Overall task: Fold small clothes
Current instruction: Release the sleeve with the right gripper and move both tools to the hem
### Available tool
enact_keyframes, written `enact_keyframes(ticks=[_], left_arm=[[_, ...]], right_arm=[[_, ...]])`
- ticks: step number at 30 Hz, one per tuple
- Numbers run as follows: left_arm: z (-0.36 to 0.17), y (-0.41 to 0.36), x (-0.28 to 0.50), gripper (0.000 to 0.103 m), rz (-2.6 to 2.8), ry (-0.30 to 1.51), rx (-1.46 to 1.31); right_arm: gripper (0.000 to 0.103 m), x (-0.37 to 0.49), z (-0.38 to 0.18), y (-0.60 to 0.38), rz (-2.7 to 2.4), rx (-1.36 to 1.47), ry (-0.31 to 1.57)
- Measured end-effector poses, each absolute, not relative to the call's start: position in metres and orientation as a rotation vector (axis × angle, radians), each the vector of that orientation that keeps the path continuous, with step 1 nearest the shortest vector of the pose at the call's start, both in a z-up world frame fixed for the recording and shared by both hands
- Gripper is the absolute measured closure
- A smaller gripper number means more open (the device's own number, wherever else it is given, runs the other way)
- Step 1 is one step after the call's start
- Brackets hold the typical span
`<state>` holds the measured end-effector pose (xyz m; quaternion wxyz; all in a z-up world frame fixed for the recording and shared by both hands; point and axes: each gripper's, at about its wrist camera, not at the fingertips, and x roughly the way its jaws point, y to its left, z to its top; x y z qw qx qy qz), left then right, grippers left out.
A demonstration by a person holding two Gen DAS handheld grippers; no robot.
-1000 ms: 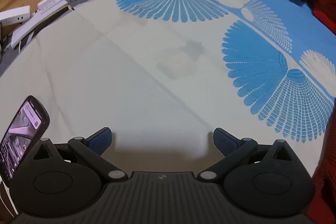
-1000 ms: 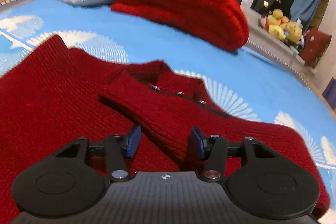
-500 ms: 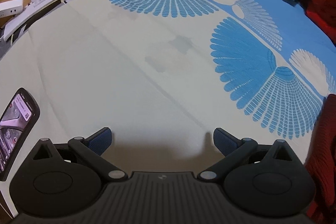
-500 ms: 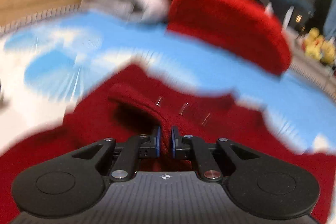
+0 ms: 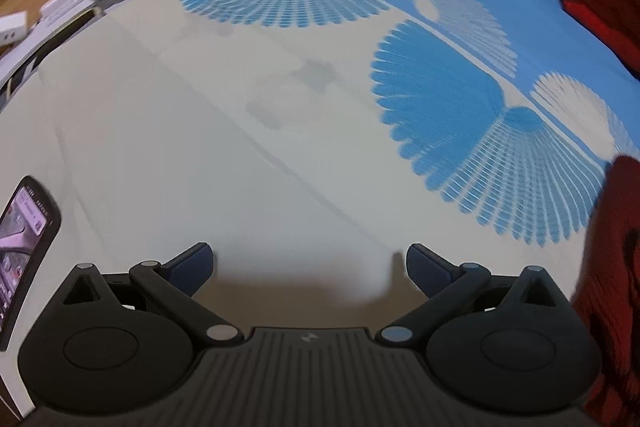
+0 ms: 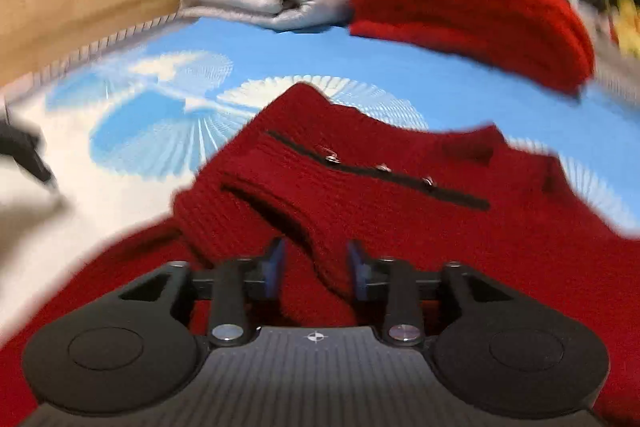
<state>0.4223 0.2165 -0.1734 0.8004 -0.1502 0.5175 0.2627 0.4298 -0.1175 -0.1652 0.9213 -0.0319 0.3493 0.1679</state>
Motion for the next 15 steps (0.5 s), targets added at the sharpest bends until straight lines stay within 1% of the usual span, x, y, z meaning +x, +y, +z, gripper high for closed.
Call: enact_keyframes(ticks=[1,3,4,6,8,10,11,12,13,14,15], left_arm=[[-0.173,0.214,0.423,0.0,0.552,1.108,-0.315],[-0.171,0.208,0.422,0.0,0.531,1.102,-0.303],[-0.17,0.205,0.422,0.0,0.524,1.098,-0.298],[-0.166,0.199,0.421,0.0,0.503,1.086,-0.283],[-0.164,0.191,0.419,0.0,0.487,1.075,-0.262],[-0.164,0.183,0.417,0.0,0.47,1.07,-0.246],[-0.164,0.178,0.416,0.0,0.457,1.072,-0.238],[-0.165,0.171,0.416,0.0,0.439,1.074,-0.228],[-0.165,0.166,0.414,0.0,0.419,1.074,-0.215],[-0.165,0.158,0.413,0.0,0.391,1.072,-0.191],[-0.164,0.15,0.411,0.0,0.368,1.063,-0.16]], right_arm=[[0.044,0.424,-0.154,-0.132,0.343,0.022,0.717],[0.036,0.403,-0.126,-0.169,0.348,0.178,0.666],[0.036,0.39,-0.116,-0.187,0.322,0.196,0.633],[0.036,0.369,-0.101,-0.22,0.202,0.147,0.552],[0.04,0.366,-0.099,-0.249,0.009,0.057,0.525],[0.065,0.376,-0.116,-0.278,-0.165,0.014,0.583],[0.066,0.384,-0.128,-0.288,-0.197,0.012,0.64],[0.066,0.395,-0.15,-0.299,-0.228,0.014,0.753],[0.066,0.4,-0.168,-0.306,-0.234,0.027,0.82],[0.066,0.396,-0.172,-0.306,-0.232,0.016,0.76],[0.065,0.393,-0.169,-0.302,-0.228,-0.021,0.749]])
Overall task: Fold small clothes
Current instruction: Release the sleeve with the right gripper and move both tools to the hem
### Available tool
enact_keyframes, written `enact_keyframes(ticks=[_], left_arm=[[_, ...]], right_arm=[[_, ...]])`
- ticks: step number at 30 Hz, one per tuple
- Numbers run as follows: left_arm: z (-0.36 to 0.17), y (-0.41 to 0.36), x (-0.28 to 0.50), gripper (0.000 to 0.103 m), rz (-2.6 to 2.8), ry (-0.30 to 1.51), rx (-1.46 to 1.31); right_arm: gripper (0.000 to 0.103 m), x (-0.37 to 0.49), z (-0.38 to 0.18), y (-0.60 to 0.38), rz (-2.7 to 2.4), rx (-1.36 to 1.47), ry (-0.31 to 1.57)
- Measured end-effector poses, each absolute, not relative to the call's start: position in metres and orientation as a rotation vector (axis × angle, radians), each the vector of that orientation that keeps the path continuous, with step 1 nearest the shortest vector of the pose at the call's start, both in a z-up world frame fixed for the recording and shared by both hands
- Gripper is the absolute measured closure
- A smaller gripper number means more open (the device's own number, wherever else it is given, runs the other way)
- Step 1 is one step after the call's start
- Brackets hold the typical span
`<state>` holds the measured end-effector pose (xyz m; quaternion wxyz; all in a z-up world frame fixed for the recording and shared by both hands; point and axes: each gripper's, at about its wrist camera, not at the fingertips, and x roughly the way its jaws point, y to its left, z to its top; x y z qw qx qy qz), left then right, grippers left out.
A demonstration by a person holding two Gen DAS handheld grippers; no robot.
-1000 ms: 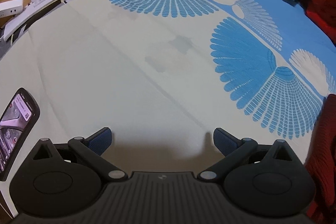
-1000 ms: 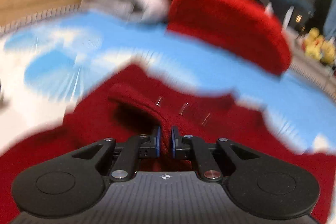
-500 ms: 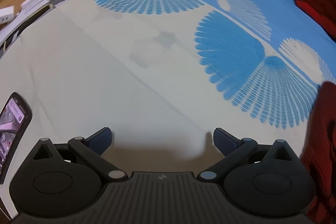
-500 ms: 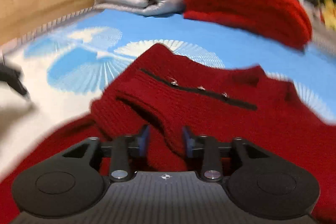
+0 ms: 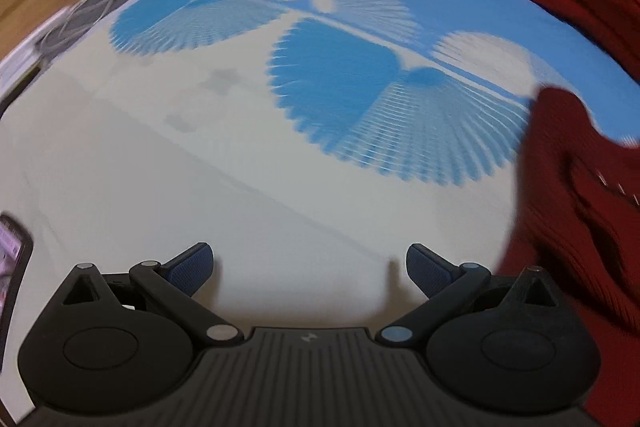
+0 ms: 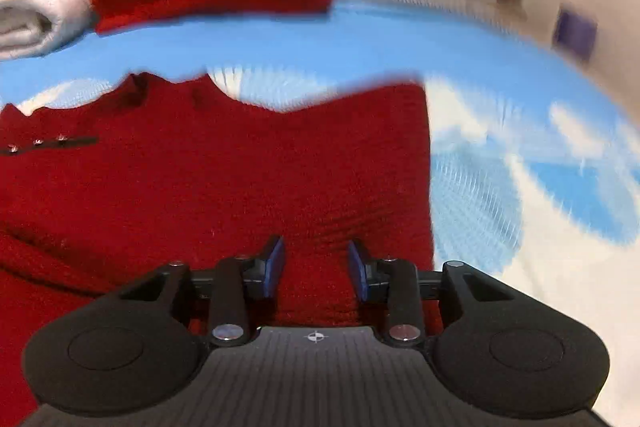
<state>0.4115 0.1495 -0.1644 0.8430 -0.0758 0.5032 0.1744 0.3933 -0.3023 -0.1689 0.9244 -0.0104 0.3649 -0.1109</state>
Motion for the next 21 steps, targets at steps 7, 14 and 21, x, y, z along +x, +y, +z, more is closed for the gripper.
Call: enact_keyframes(ticks=[7,14,21], left_arm=[[-0.148,0.08,0.369,0.0,0.078,0.97,0.056],[-0.152,0.051,0.303,0.0,-0.046,0.913,0.156],[-0.181,0.063,0.253,0.0,0.012,0.929,0.188]], right_arm=[[0.022,0.308,-0.117,-0.326,-0.118,0.256,0.733],[0.016,0.183,-0.132,-0.35,-0.189,0.185,0.776],[0.015,0.13,-0.145,-0.361,-0.198,0.128,0.816]])
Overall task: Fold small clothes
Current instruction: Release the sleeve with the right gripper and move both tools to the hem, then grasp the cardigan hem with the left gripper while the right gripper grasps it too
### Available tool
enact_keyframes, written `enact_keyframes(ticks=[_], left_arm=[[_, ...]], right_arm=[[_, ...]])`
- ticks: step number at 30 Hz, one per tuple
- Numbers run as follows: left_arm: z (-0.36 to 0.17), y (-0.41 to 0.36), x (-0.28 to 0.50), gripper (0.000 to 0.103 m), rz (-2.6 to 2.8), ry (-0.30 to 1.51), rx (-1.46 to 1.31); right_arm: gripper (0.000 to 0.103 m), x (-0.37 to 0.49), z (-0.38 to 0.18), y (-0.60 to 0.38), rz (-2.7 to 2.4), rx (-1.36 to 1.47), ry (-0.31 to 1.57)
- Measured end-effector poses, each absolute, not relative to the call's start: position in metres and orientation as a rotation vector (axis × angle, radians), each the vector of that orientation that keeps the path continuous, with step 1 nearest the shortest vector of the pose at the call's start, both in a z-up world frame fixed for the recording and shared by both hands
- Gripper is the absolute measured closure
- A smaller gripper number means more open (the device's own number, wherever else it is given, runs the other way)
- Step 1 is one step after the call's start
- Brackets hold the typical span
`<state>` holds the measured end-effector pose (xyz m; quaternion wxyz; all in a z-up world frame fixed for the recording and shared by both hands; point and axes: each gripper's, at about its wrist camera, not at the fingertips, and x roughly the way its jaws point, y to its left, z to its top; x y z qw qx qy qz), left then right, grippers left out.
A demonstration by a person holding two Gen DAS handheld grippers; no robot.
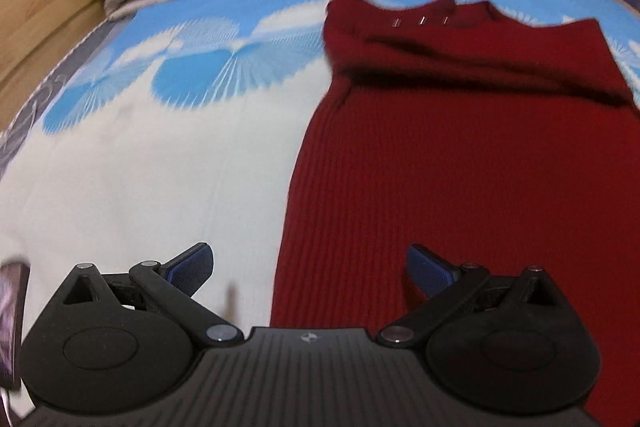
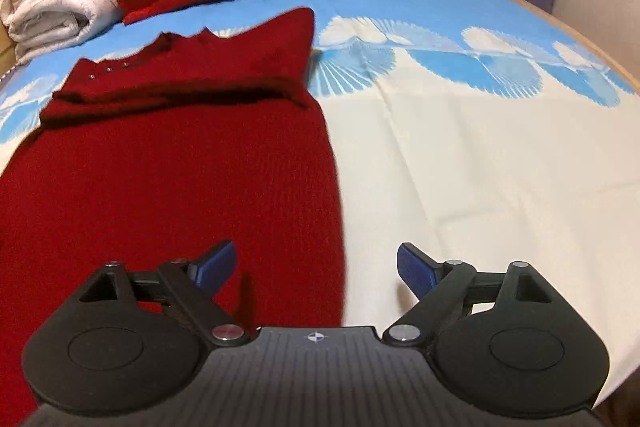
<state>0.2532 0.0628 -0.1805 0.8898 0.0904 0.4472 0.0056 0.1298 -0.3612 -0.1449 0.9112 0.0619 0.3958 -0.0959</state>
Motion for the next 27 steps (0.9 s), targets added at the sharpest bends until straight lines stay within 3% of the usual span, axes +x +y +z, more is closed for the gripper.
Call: enact_keyframes(ticks=[9,21,23,24,25,26,27], left_arm=[[-0.206,0.104,0.192,0.0,0.048,0.984,-0.049],[-0.198,0.109,0.167,0.003,-0.119,1.045,-0.112],[-0.194,0.114,0.167,0.018,-0.124,1.043,-0.163],[-0.191,0.115,0.167,0.042,-0.115,1.04,-0.171],[-0.189,0.116,0.167,0.073,-0.089,1.038,-0.168],[-0.187,0.117,0.166,0.075,-0.074,1.04,-0.184],[-0.184,0.119,0.163,0.085,-0.062,1.033,-0.217]], right_arm=[[0.013,0.099,-0.169,-0.375,-0.175,0.238,0.945],[0.013,0.055,-0.166,-0.363,-0.009,0.425,0.903],[0.017,0.053,-0.165,-0.362,0.02,0.485,0.897],[0.022,0.053,-0.165,-0.361,0.032,0.502,0.898],[0.034,0.053,-0.165,-0.36,0.032,0.505,0.899],[0.048,0.053,-0.165,-0.359,0.031,0.497,0.898],[0.082,0.054,-0.166,-0.357,0.023,0.475,0.909]])
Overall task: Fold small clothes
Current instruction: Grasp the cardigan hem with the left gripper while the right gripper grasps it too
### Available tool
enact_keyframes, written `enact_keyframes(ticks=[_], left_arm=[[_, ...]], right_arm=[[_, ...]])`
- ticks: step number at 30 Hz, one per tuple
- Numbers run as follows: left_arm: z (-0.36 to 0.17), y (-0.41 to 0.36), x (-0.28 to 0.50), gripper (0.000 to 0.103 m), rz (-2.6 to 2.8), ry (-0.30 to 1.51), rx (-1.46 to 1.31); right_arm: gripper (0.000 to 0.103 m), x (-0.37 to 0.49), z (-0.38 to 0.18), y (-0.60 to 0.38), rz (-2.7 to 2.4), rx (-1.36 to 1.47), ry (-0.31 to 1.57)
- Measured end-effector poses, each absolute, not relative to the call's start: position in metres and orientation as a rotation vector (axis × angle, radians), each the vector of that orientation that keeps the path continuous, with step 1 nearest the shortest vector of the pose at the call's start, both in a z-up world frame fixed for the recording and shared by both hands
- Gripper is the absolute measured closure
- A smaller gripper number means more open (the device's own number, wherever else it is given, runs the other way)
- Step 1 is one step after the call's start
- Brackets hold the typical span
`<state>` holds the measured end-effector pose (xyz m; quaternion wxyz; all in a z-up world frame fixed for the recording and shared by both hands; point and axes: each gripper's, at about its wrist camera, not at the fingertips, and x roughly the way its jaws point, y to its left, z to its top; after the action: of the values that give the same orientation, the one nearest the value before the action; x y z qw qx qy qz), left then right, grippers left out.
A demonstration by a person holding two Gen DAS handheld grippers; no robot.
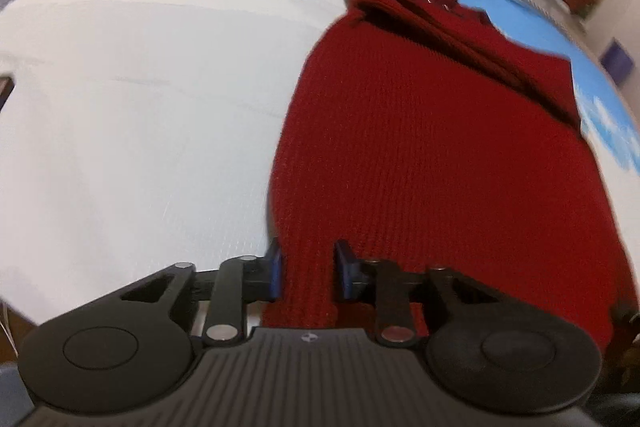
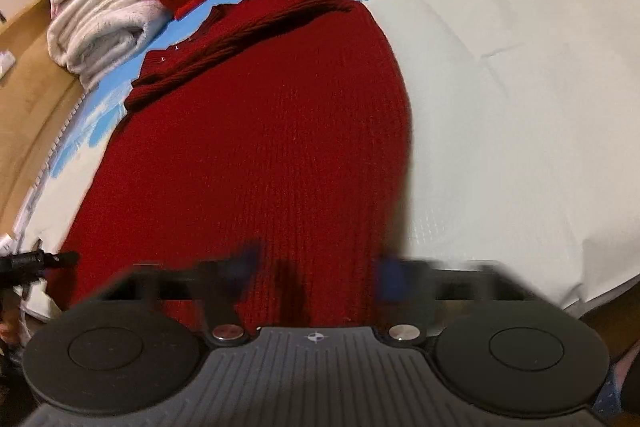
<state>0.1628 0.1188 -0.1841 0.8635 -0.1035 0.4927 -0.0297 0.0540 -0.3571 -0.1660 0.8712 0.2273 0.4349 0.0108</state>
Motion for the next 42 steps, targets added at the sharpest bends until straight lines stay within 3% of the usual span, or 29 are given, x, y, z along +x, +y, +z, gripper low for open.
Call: enact_keyframes(ticks=[3,9,15,19,24,29,32,33,34,36,39,42], left_arm=[[-0.167,0.112,0.146,0.094,-0.048,0.989,-0.194],[-0.121,0.115,0.093,0.095,-0.129,0.933,-0.171],[-0.086,0.139,0.015,0.095,-0.202,0.944,-0.215],[-0.055,0.144,0.004,0.095,-0.225,0.933,-0.238],[-0.016,0.131,0.079,0.095,-0.235,0.908,-0.237],[-0.018,0.103,0.236,0.095,-0.152,0.938,-0.205],[-0.045,0.1,0.344,0.082,-0.026,0.977,-0.288],[-0.05,0.105,0.369,0.069,0.08,0.953,-0.312],[-0.052,0.108,0.387,0.049,0.136,0.925,-0.318],[-0.052,0.119,0.403,0.026,0.184,0.889,-0.35],[-0.053,0.126,0.387,0.016,0.132,0.867,-0.336],[-0.074,0.119,0.354,0.016,0.111,0.888,-0.283]], right_arm=[[0.083,0.048,-0.161,-0.355,-0.009,0.451,0.89],[0.084,-0.004,-0.125,-0.352,0.019,0.551,0.753],[0.085,-0.091,-0.091,-0.357,0.063,0.655,0.732],[0.085,-0.113,-0.059,-0.361,0.064,0.688,0.712],[0.086,-0.056,-0.014,-0.372,0.044,0.699,0.695],[0.086,0.093,-0.002,-0.394,-0.056,0.723,0.748],[0.085,0.189,-0.024,-0.417,-0.207,0.814,0.794],[0.076,0.213,-0.036,-0.427,-0.276,0.877,0.785],[0.057,0.229,-0.046,-0.436,-0.331,0.92,0.764],[0.028,0.247,-0.059,-0.447,-0.386,0.965,0.708],[0.02,0.229,-0.066,-0.449,-0.3,0.99,0.593],[0.017,0.203,-0.08,-0.444,-0.309,0.953,0.551]])
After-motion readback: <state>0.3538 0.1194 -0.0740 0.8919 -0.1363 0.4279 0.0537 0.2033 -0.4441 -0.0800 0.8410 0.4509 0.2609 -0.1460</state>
